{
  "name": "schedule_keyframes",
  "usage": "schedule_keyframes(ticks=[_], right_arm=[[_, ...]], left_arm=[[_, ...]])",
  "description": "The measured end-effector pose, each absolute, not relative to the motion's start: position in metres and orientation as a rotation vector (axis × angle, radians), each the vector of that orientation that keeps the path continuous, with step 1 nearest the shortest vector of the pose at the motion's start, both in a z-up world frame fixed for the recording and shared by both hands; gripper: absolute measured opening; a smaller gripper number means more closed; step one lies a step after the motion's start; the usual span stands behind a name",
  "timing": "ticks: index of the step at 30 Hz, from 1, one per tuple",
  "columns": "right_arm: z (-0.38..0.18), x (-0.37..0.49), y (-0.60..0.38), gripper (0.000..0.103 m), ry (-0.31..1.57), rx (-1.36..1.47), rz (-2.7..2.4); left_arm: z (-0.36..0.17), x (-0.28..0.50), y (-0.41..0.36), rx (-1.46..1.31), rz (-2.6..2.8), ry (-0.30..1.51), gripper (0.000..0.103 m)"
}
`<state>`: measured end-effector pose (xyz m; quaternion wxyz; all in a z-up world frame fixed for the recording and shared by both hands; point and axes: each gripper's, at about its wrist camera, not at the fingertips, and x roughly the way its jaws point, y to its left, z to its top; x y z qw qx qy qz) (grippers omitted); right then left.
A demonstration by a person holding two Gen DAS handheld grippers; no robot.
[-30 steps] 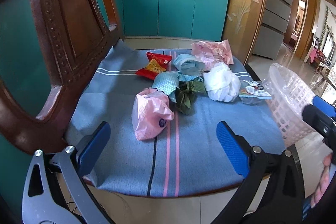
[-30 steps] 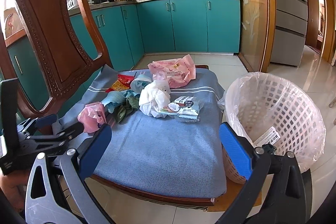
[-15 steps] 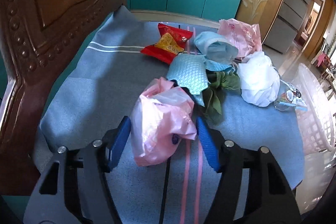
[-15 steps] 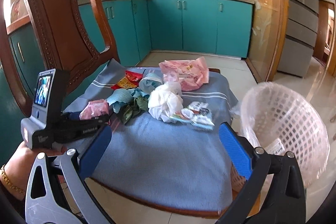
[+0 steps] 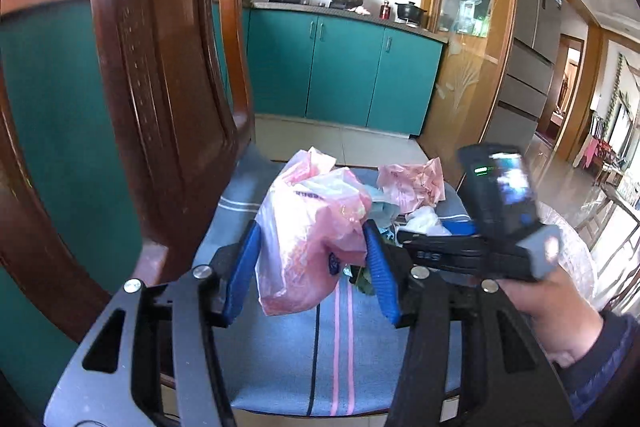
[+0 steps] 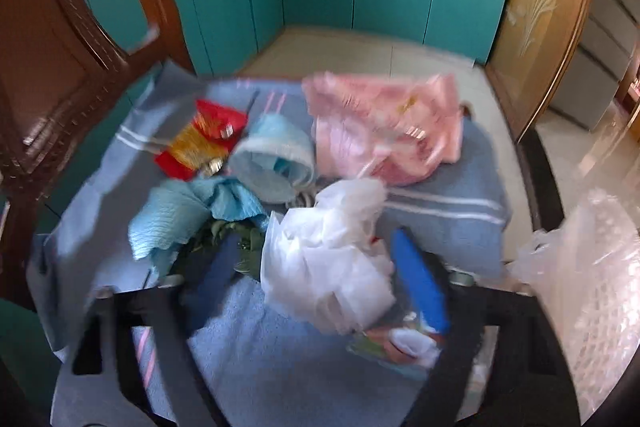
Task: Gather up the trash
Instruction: 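Grasp the pink plastic bag with the left tool while the right tool grasps a white plastic bag, then carry the white plastic bag over the basket and open the right tool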
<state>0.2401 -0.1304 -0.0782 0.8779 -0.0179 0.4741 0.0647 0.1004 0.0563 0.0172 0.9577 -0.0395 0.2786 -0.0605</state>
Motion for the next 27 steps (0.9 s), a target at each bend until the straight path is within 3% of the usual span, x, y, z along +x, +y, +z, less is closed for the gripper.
schedule_keyframes(ticks=[3,6,14,27], right_arm=[[-0.072,0.235,-0.134,0.028,0.958,-0.01,0.141],[-0.047,0.212,-0.142,0.023,0.873,0.043,0.177],[0.029,0.097,-0.174,0.023,0.609,0.106,0.248],[-0.006,0.048,-0.193,0.023,0.622,0.106,0.2]], left_arm=[[0.015,0.103,0.057,-0.083,-0.128,0.575,0.053],[0.016,0.103,0.059,-0.091,-0.136,0.569,0.053],[0.021,0.084,0.045,-0.077,-0.214,0.562,0.053],[0.011,0.068,0.011,-0.007,-0.259,0.578,0.054]])
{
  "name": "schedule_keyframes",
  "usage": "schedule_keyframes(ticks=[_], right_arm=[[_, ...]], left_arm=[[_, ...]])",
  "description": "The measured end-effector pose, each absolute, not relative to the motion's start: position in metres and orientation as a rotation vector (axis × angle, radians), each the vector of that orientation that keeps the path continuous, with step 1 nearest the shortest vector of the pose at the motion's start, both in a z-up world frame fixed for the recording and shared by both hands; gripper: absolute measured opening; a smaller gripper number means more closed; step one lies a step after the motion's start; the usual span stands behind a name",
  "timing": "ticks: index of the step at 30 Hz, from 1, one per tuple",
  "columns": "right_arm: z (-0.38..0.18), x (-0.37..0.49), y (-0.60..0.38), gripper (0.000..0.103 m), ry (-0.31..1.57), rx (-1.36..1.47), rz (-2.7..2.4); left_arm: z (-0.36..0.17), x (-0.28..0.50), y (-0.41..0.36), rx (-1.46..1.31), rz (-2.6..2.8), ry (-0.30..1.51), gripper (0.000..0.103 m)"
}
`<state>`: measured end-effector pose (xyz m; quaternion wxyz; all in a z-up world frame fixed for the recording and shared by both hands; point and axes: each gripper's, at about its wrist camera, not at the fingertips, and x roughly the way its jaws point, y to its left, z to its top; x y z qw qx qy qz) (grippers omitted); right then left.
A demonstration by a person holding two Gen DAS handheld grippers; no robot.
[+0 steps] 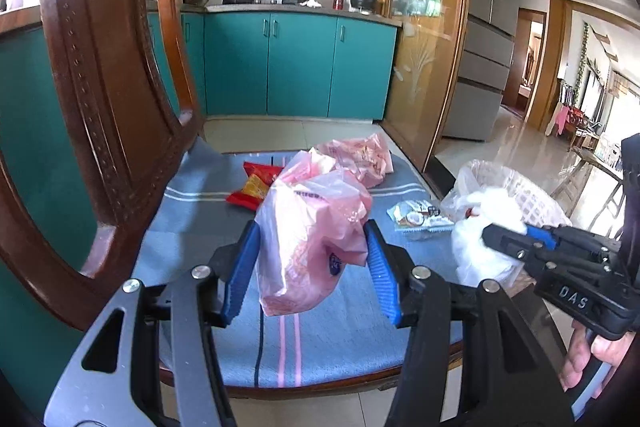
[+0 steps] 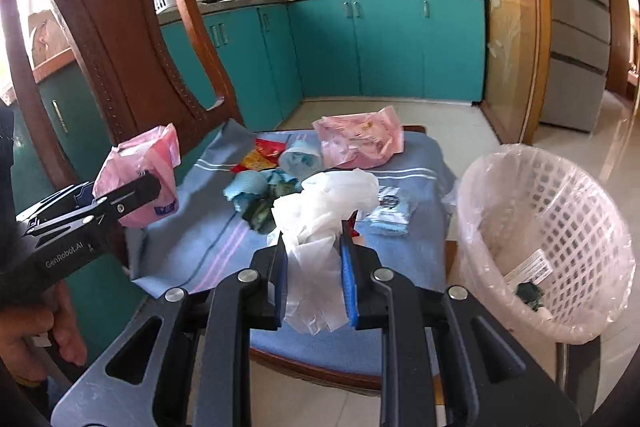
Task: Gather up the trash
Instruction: 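Carry the white plastic bag over the basket and open the right tool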
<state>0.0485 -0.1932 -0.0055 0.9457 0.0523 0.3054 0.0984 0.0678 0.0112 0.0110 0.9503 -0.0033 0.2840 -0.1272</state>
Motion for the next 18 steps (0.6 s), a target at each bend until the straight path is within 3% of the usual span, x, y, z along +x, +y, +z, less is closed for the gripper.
schedule_keyframes(ticks=[18], right_arm=[[-0.0102,0.046,-0.1989,0.023,0.642,0.114,0.216]], left_arm=[[0.0014,0.0744,0.0027,0.015,-0.241,0.607,0.055]])
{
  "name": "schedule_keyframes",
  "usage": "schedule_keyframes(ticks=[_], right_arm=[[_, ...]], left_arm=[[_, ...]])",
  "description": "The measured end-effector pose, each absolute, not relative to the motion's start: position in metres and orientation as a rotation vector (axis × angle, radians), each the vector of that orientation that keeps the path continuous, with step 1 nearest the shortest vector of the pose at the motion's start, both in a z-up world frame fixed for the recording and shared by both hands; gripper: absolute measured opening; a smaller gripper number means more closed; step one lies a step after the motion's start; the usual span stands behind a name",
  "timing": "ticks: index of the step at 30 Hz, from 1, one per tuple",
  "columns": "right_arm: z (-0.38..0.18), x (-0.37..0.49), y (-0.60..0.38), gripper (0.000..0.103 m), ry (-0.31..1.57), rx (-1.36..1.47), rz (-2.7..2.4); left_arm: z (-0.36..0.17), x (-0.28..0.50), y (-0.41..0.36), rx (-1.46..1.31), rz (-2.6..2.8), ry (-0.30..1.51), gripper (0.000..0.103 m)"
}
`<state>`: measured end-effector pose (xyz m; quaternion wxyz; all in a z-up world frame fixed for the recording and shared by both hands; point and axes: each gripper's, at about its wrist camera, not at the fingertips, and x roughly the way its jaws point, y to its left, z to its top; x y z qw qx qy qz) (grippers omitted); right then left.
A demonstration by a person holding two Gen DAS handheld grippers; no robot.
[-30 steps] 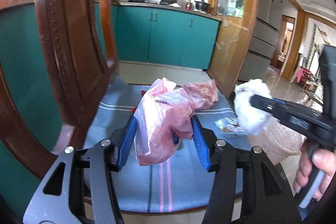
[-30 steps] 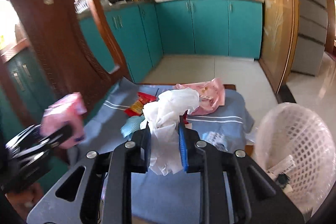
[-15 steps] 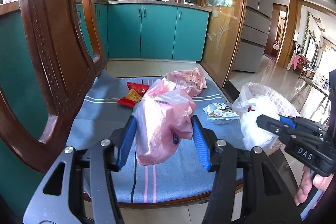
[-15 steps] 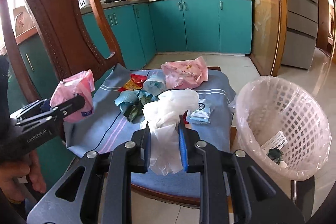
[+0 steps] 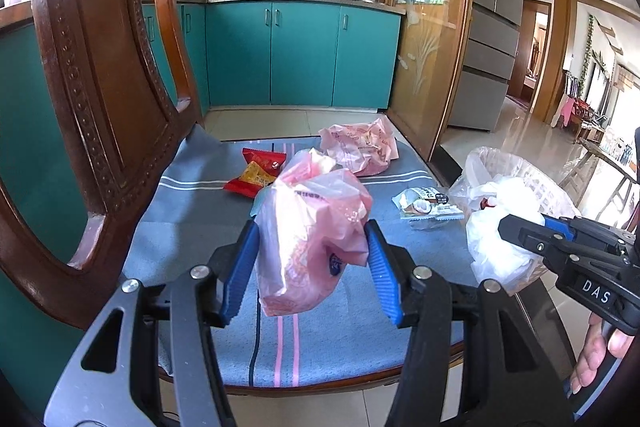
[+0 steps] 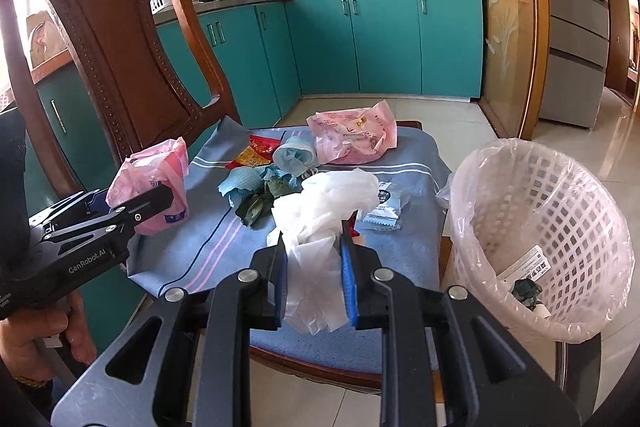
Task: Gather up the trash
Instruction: 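Carry the white plastic bag over the basket and open the right tool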
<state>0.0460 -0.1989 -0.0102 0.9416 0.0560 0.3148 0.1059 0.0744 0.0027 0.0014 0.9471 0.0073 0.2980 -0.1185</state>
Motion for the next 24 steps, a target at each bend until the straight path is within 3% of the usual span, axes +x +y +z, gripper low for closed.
schedule_keyframes(ticks=[24], right_arm=[[-0.0153,0.0496,-0.1944,0.023,0.658,0.102,0.224]], left_arm=[[0.0005,0.071,0.0046,0.024,-0.239,0.612,0.056]])
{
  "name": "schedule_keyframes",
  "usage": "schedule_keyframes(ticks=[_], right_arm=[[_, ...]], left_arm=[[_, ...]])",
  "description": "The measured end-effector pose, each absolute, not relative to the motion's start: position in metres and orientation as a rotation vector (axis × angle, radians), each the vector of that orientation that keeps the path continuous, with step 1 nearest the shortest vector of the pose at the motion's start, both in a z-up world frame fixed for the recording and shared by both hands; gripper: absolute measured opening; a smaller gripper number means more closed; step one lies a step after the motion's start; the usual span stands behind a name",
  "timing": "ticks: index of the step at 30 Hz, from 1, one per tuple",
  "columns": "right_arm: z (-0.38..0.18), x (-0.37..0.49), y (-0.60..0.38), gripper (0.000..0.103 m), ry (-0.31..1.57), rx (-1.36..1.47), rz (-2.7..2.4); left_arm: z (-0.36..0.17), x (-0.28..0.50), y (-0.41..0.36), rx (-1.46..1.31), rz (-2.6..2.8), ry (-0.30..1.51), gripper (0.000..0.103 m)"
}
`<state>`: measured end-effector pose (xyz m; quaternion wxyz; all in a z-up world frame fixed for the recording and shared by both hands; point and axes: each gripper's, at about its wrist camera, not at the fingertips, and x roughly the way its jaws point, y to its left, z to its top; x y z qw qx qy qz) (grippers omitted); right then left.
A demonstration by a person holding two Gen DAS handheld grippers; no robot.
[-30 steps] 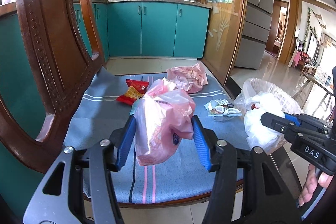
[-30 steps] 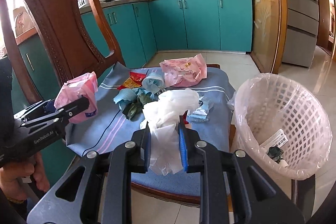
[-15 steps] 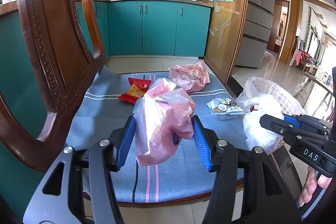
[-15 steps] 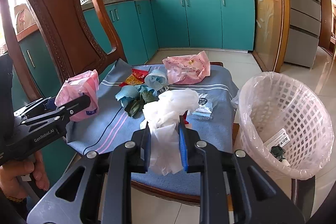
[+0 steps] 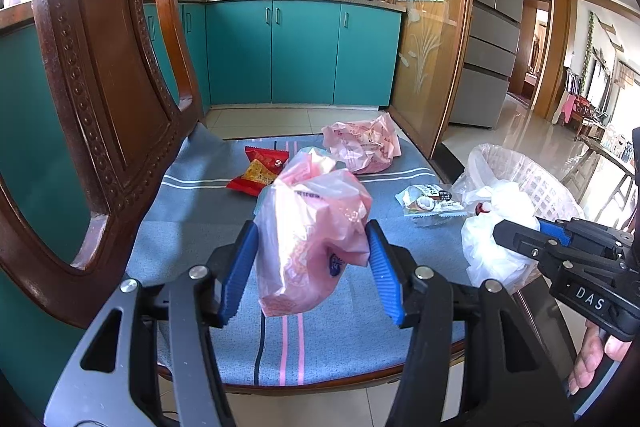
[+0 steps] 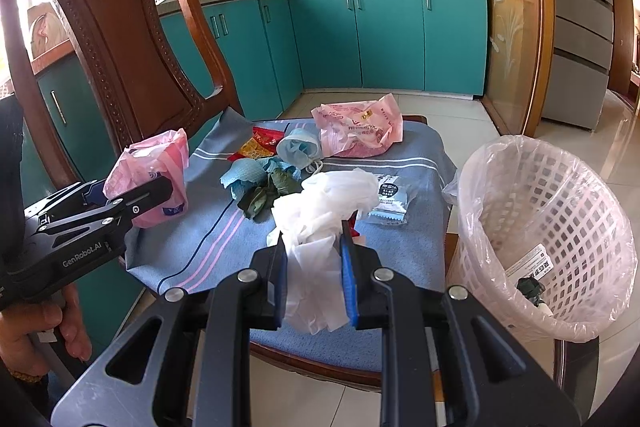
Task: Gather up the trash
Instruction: 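Carry the white plastic bag over the basket and open the right tool, then swing the pink bag over the basket and open the left tool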
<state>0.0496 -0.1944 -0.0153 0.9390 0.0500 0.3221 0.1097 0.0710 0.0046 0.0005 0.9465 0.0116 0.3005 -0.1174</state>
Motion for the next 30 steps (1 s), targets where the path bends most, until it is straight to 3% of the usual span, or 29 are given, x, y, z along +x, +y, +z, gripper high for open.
schedule_keyframes(ticks=[12,19,20,23,25,27,30], right_arm=[[-0.007,0.049,-0.206,0.023,0.617,0.115,0.193],[0.016,0.069,-0.308,0.024,0.518,0.253,-0.019],[0.014,0.073,-0.323,0.029,0.52,0.271,-0.053],[0.0,0.079,-0.356,0.065,0.571,0.31,-0.146],[0.001,0.068,-0.372,0.075,0.545,0.376,-0.183],[0.009,0.049,-0.382,0.091,0.473,0.438,-0.2],[0.021,0.016,-0.393,0.099,0.333,0.495,-0.242]], left_arm=[[-0.003,0.072,0.004,0.032,-0.239,0.618,0.056],[-0.004,0.071,0.005,0.036,-0.237,0.62,0.056],[-0.005,0.071,0.004,0.038,-0.237,0.621,0.056],[-0.006,0.071,0.001,0.044,-0.24,0.625,0.056],[-0.007,0.071,-0.003,0.052,-0.248,0.625,0.056],[-0.008,0.07,-0.009,0.062,-0.26,0.621,0.056],[-0.01,0.066,-0.022,0.071,-0.298,0.621,0.056]])
